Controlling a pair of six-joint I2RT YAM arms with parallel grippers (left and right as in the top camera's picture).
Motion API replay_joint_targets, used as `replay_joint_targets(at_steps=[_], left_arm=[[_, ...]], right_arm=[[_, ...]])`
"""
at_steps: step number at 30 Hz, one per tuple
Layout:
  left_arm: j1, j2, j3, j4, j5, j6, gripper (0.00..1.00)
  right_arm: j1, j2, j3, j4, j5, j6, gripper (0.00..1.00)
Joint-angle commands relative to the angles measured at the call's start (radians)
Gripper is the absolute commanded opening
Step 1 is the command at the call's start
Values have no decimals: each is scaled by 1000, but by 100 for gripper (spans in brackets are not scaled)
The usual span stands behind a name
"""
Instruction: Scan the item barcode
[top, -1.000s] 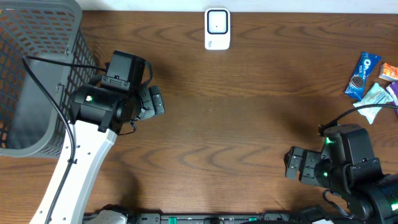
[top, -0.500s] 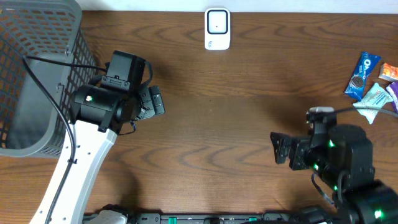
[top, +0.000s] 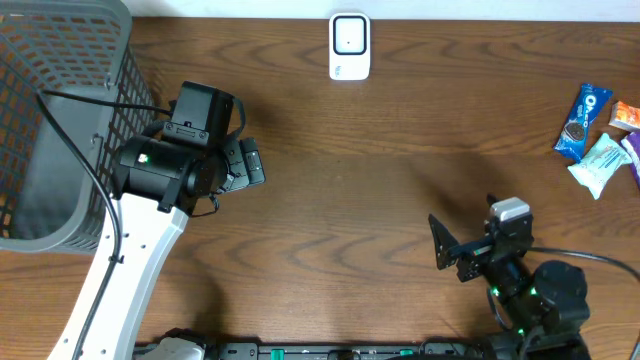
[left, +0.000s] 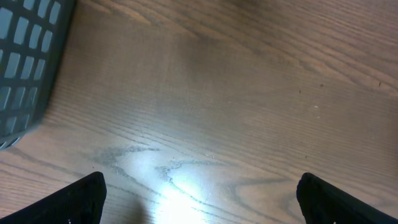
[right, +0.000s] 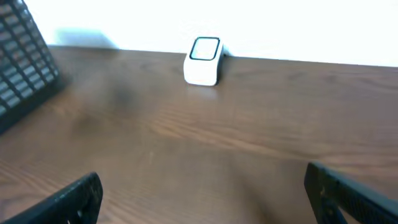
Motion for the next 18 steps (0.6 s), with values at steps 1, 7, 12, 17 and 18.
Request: replay_joint_targets(at_steps=[1, 7, 12, 17, 18], left_arm=[[4, 5, 0, -2, -13, -9, 98], [4, 6, 0, -2, -13, -9, 98], [4, 5, 0, -2, -13, -9, 98], [4, 6, 0, -2, -13, -9, 98], [4, 5, 0, -2, -13, -9, 98]], right_arm=[[-19, -64, -87, 72, -24, -48, 99], [-31, -141, -211, 195, -30, -48, 99], [-48, -172, -294, 266, -29, -61, 99], [-61, -218, -371, 351, -29, -86, 99], [-63, -230, -386, 364, -29, -94, 99]])
